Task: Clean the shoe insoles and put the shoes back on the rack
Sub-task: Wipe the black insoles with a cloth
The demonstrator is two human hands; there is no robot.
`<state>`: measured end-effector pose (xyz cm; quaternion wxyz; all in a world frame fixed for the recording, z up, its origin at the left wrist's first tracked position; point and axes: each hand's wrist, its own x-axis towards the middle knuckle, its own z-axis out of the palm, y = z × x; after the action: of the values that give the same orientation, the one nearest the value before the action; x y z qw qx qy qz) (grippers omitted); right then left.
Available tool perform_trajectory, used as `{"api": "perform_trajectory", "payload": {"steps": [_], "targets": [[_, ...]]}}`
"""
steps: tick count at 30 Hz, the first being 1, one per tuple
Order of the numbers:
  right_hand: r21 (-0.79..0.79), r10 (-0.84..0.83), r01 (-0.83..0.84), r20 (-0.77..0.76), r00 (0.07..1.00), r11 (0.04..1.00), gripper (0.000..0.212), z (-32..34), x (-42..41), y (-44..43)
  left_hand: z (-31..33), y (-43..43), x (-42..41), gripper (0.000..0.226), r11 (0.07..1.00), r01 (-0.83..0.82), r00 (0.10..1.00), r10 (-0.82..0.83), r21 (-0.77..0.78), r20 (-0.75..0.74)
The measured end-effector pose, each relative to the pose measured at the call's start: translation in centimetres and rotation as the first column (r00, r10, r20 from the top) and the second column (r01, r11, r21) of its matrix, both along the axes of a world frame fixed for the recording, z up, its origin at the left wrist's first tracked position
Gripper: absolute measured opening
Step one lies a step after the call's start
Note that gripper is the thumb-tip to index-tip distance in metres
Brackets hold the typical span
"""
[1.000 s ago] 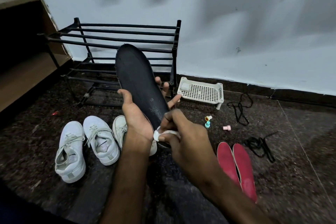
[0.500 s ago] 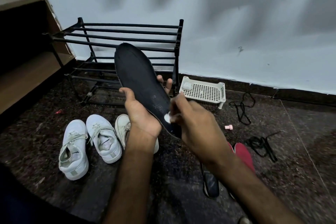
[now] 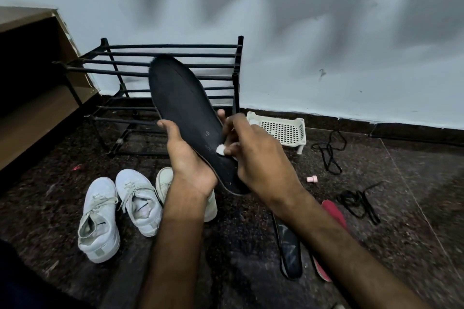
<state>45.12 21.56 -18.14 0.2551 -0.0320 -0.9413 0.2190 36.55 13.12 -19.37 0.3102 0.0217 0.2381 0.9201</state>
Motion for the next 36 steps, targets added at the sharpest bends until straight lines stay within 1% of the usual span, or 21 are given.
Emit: {"api": "perform_trajectory", "payload": {"steps": [1,3,5,7,10,13,16,18,19,21,22,24,26,28,29,31,32,33,34,35,36], "targets": [[-0.007,-0.015,0.015,-0.029,0.999,1.0,0.045,0.3,-0.5,0.3,0.3,0.2,0.3,0.084,1.0,0.012,1.0,-0.013,-0.025,-0.025],[0.038,-0.039,0.042,-0.06,0.997,0.998,0.038,1.0,-1.5,0.6,0.7,0.8,1.0,0.071,0.998,0.017,0.996,-0.022,-0.063,-0.081],[0.074,-0.077,0.083,-0.075,0.994,0.994,0.028,1.5,-1.9,1.0,0.8,1.2,1.5,0.066,0.998,0.002,0.996,-0.008,-0.063,-0.089],[0.075,-0.086,0.09,-0.049,0.995,0.993,0.024,1.3,-1.4,1.1,0.7,1.2,1.4,0.074,0.999,-0.007,0.995,0.002,-0.049,-0.098],[0.075,-0.014,0.011,0.039,0.999,0.997,0.022,0.5,1.1,0.4,-0.1,1.1,1.1,0.089,0.998,0.049,0.995,-0.052,-0.036,-0.088],[0.064,0.066,-0.075,0.142,0.988,0.995,0.015,-0.3,3.6,0.1,-1.1,0.9,0.6,0.089,1.0,0.018,0.998,-0.017,0.009,-0.057],[0.031,0.058,-0.065,0.192,0.98,0.997,0.014,-1.0,4.3,0.4,-1.4,0.6,0.2,0.09,0.999,0.017,0.999,-0.016,0.046,-0.036],[-0.045,0.015,-0.009,0.127,0.992,0.999,0.013,-0.8,4.3,0.5,-1.3,0.5,0.4,0.089,0.998,0.033,0.999,-0.031,0.057,-0.042],[-0.13,-0.022,0.031,0.068,0.997,0.991,0.012,-0.5,4.2,0.7,-1.2,0.5,0.4,0.088,0.997,0.039,0.998,-0.036,0.061,-0.044],[-0.333,-0.117,0.094,-0.05,0.992,0.938,0.006,0.6,4.0,1.2,-0.9,0.5,0.4,0.087,0.997,0.043,0.998,-0.04,0.071,-0.048],[-0.404,-0.153,0.11,-0.076,0.985,0.908,0.005,1.1,3.9,1.5,-0.9,0.5,0.3,0.086,0.996,0.044,0.998,-0.04,0.074,-0.048],[-0.453,-0.176,0.126,-0.07,0.982,0.882,0.006,2.0,3.3,2.1,-1.1,0.5,0.3,0.087,0.997,0.049,0.997,-0.046,0.059,-0.06],[-0.407,-0.185,0.152,-0.043,0.982,0.901,0.014,2.8,2.7,2.8,-1.3,0.6,0.6,0.088,1.0,0.03,0.997,-0.03,0.0,-0.077],[-0.315,-0.225,0.202,-0.038,0.974,0.928,0.018,3.4,2.0,3.4,-1.4,0.9,0.9,0.088,0.998,-0.006,0.995,-0.001,-0.063,-0.1],[-0.224,-0.255,0.237,-0.057,0.965,0.945,0.018,3.7,1.7,3.4,-1.3,1.0,1.1,0.088,0.995,-0.025,0.995,0.015,-0.101,-0.102],[0.056,-0.284,0.292,-0.118,0.952,0.955,0.022,3.7,1.0,2.8,-1.0,1.4,1.6,0.084,0.986,-0.061,0.992,0.043,-0.154,-0.118],[0.195,-0.259,0.28,-0.122,0.958,0.94,0.026,3.4,0.8,2.1,-0.9,1.5,1.8,0.082,0.984,-0.066,0.992,0.046,-0.167,-0.12],[0.294,-0.196,0.213,-0.087,0.977,0.932,0.028,2.6,0.5,1.5,-1.0,1.7,1.9,0.081,0.981,-0.068,0.992,0.047,-0.182,-0.117],[0.313,-0.108,0.101,0.005,0.994,0.944,0.026,1.7,0.5,1.0,-1.1,1.7,1.8,0.083,0.98,-0.053,0.993,0.032,-0.191,-0.113],[0.235,-0.024,0.0,0.101,0.995,0.972,0.021,0.9,0.7,0.7,-1.1,1.7,1.7,0.086,0.98,-0.032,0.995,0.013,-0.198,-0.101],[0.102,0.053,-0.071,0.166,0.985,0.992,0.017,0.3,1.1,0.7,-1.1,1.5,1.6,0.089,0.983,-0.016,0.997,0.001,-0.182,-0.078]]}}
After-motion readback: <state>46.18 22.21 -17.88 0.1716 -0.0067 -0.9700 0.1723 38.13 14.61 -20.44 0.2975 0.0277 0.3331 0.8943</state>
